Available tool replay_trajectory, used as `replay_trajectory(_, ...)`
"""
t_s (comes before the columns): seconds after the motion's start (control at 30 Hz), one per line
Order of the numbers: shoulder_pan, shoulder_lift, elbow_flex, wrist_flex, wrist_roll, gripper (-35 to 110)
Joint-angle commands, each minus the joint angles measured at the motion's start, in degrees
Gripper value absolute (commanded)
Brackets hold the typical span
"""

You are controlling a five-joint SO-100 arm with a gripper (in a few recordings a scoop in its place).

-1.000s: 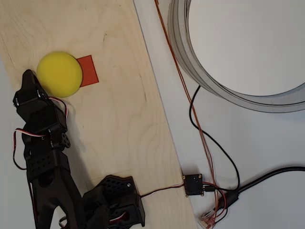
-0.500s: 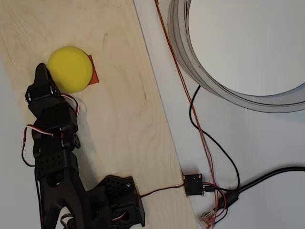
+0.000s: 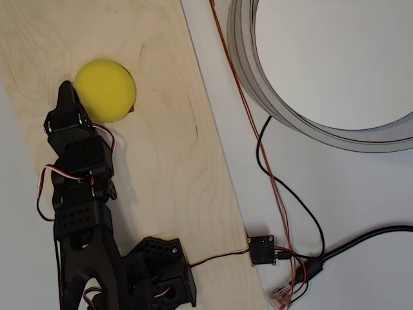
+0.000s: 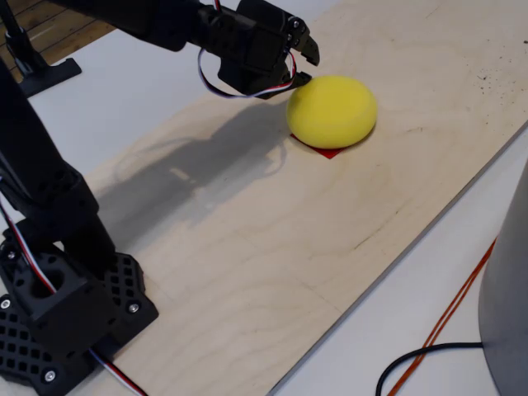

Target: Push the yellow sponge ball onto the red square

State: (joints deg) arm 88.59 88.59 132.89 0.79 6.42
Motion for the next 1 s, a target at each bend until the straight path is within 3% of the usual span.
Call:
replay_trajectory(0.0, 1.0, 1.6, -0.3, -0.2, 0.1, 4)
replay_trajectory(0.43, -1.7, 6.5, 0.5, 0.0, 3.0, 4)
replay_trajectory(0.7, -1.0, 9.2, -9.6, 9.6, 1.6, 4)
replay_trajectory(0.97, 3.6, 3.7, -16.9, 10.2, -1.1, 4)
